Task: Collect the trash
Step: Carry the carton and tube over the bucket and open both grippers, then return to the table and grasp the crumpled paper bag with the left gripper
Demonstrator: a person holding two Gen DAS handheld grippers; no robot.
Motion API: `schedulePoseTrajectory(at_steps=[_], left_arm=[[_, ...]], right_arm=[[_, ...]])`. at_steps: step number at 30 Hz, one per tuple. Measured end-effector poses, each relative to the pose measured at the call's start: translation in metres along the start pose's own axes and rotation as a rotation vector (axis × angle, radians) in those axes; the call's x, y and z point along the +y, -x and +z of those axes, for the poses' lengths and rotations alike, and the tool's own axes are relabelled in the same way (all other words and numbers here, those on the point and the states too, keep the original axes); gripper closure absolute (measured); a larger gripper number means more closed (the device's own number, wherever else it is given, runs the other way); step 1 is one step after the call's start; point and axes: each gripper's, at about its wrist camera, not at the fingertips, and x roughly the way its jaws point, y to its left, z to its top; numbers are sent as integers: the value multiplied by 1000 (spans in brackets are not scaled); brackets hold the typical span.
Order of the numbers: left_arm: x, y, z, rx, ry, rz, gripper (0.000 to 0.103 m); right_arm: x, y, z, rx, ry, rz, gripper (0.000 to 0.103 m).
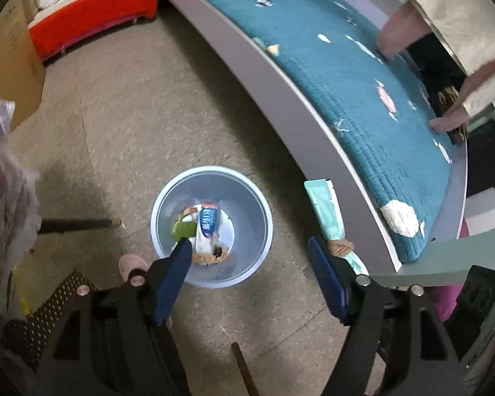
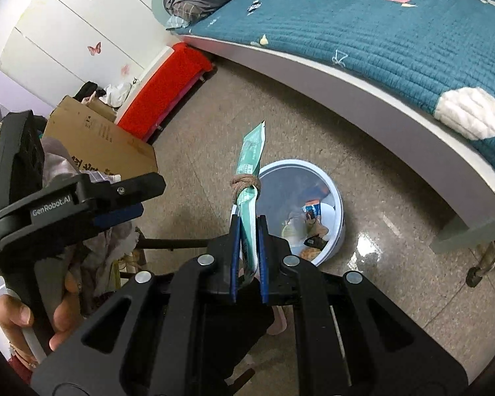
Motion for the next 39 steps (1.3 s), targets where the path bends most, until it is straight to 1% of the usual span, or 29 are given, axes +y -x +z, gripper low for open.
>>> schedulePoseTrajectory(at_steps=[3,11,17,21,22,23,25,27,28,29,35,39], left_arm=[[7,-1,-6,14,26,36,31],[17,3,-14,1,28,80,30],[20,13,-14,-32,31,90,28],[21,25,-13,-74,38,99,28],[21,28,-12,-87,38,102,28],[21,31,-11,-100,35,110,26],[20,32,-10,-114,29,127,24],[20,32,-10,-108,26,136,24],[20,31,-11,-105,28,132,24],[21,31,-11,-104,29,128,24],[19,35,-16,-105,27,126,24],[10,49,-22,-127,8,111,24]], right_arm=[[5,-4,-3,8,8,3,93],[19,-12,-7,24,26,17,93],[28,-16,-3,18,37,29,93],[36,-20,2,9,43,46,92],[37,-22,5,4,41,63,91],[37,-25,7,2,40,69,91],[34,-35,10,19,26,55,87],[30,-41,11,30,17,28,77],[28,-41,10,25,15,18,65],[27,-39,9,19,13,15,55],[30,-22,3,12,23,12,55],[36,-1,3,-13,32,24,55]])
